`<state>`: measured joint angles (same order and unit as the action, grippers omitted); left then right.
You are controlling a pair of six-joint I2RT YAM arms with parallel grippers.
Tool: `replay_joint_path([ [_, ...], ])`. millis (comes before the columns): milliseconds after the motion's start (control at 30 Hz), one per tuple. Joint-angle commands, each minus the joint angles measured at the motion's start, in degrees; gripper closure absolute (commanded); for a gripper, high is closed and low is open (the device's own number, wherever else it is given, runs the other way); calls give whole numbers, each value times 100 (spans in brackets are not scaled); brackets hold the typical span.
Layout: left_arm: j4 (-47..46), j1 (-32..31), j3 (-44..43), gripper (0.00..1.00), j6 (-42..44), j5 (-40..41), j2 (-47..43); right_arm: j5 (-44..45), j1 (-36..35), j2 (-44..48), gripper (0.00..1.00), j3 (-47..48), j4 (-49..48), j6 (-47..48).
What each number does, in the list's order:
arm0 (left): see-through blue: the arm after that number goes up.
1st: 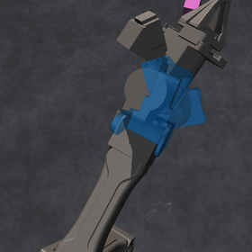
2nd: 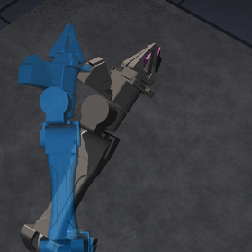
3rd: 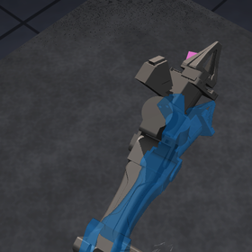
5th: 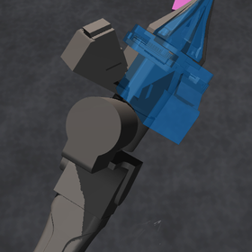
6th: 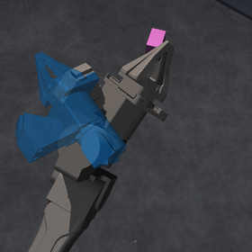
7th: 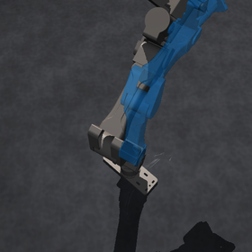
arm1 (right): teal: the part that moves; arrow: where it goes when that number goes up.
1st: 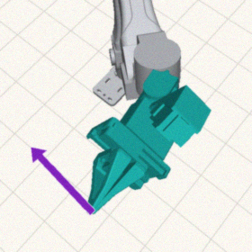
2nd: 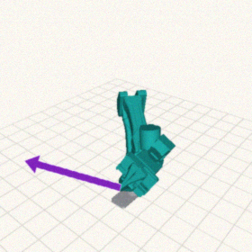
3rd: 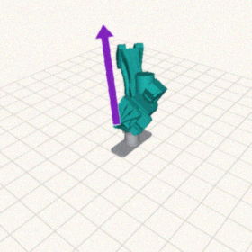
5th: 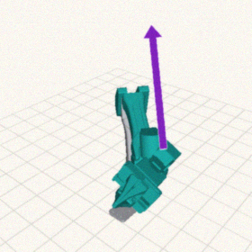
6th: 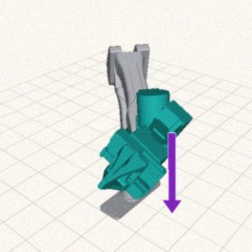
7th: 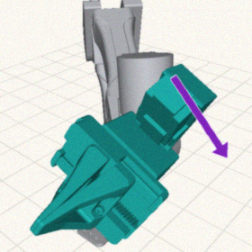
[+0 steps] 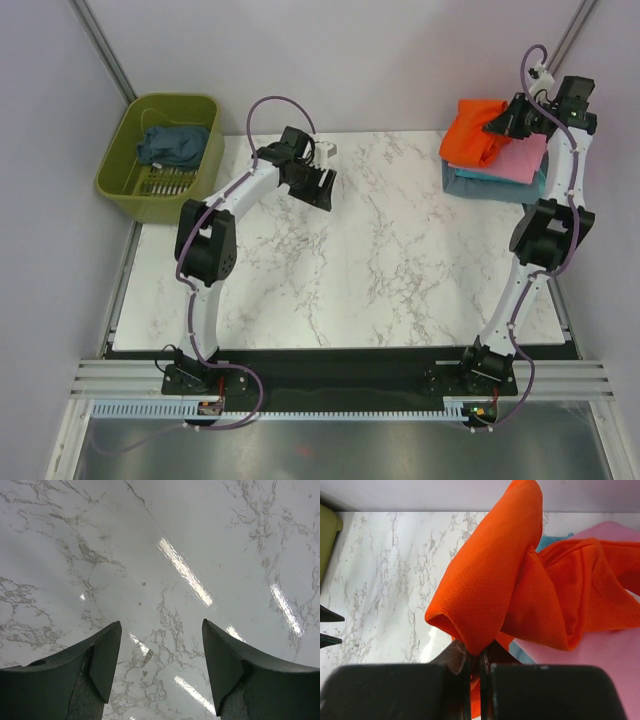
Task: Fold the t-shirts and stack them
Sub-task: Neatly place the folded tshirt to the corner
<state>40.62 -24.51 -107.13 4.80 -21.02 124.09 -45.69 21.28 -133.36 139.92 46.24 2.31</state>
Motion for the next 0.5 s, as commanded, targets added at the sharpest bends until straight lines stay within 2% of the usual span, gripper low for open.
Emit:
replay_joint_path([
  [0,-10,-80,52,27,311,159,-439,-291,122,-181,100,220,52,-46],
  [467,25,-282,447,27,487,265,-623,-291,236,-814,100,458,219,121],
])
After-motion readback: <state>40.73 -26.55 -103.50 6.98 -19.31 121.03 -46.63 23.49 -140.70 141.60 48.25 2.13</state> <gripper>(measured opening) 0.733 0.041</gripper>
